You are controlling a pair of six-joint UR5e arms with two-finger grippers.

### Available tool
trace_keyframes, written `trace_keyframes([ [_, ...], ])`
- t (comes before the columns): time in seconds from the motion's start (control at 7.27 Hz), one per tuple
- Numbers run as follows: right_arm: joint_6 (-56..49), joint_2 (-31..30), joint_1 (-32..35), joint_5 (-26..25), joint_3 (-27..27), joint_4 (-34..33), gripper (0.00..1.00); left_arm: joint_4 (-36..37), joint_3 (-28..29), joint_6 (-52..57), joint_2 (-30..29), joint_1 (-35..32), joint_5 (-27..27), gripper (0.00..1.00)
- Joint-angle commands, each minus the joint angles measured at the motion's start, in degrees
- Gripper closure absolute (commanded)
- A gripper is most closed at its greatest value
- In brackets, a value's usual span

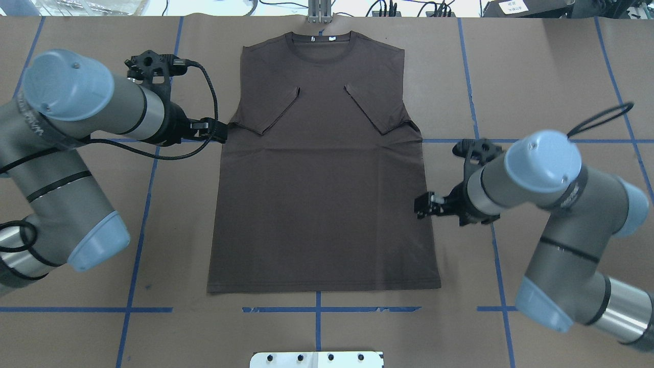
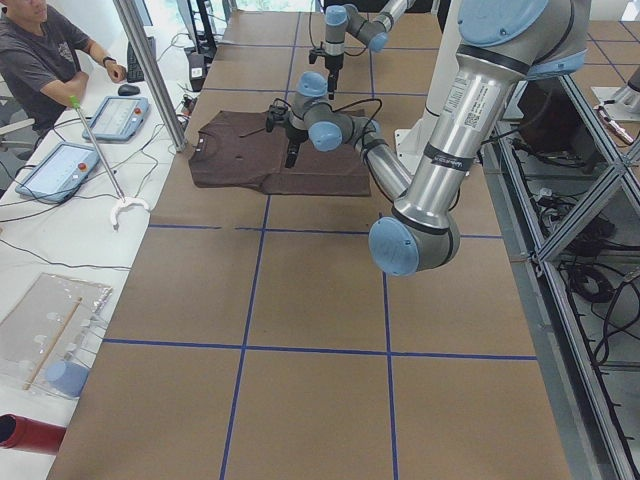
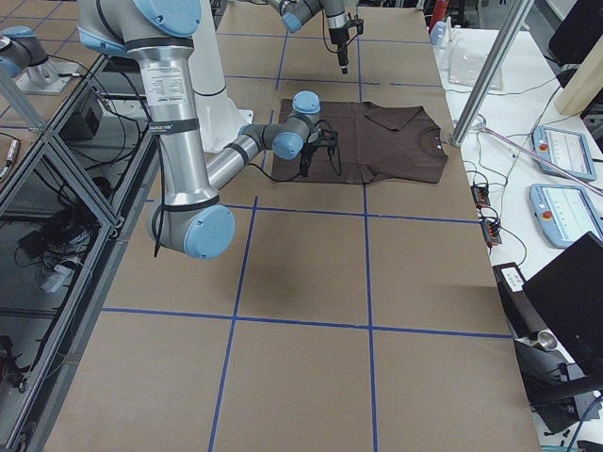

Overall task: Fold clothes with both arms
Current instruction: 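Move both grippers to the hem corners nearest the robot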

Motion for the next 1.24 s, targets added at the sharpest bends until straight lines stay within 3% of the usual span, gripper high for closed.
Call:
trace_keyframes([
  [0.0, 7.7, -3.6, -9.6, -8.4, 1.0, 4.6, 0.00, 0.9, -1.7, -0.1, 0.5, 0.1, 0.0, 0.00],
  [0.14, 8.4, -3.9, -12.5, -12.5, 1.0, 4.4, 0.00, 0.9, -1.7, -0.4, 0.2, 0.1, -0.1, 0.00],
  [0.69, 8.4, -5.8, -13.3, -12.6, 1.7, 4.2, 0.02, 0.9, -1.7, -0.5, -0.1, 0.3, -0.2, 0.00],
  [0.96, 8.4, -5.8, -13.5, -12.7, 1.7, 4.0, 0.31, 0.9, -1.7, -0.5, -0.1, 0.3, -0.2, 0.00],
  [1.1, 8.4, -5.8, -13.5, -12.6, 1.7, 4.1, 0.68, 0.9, -1.7, -0.5, 0.0, 0.2, -0.2, 0.00],
])
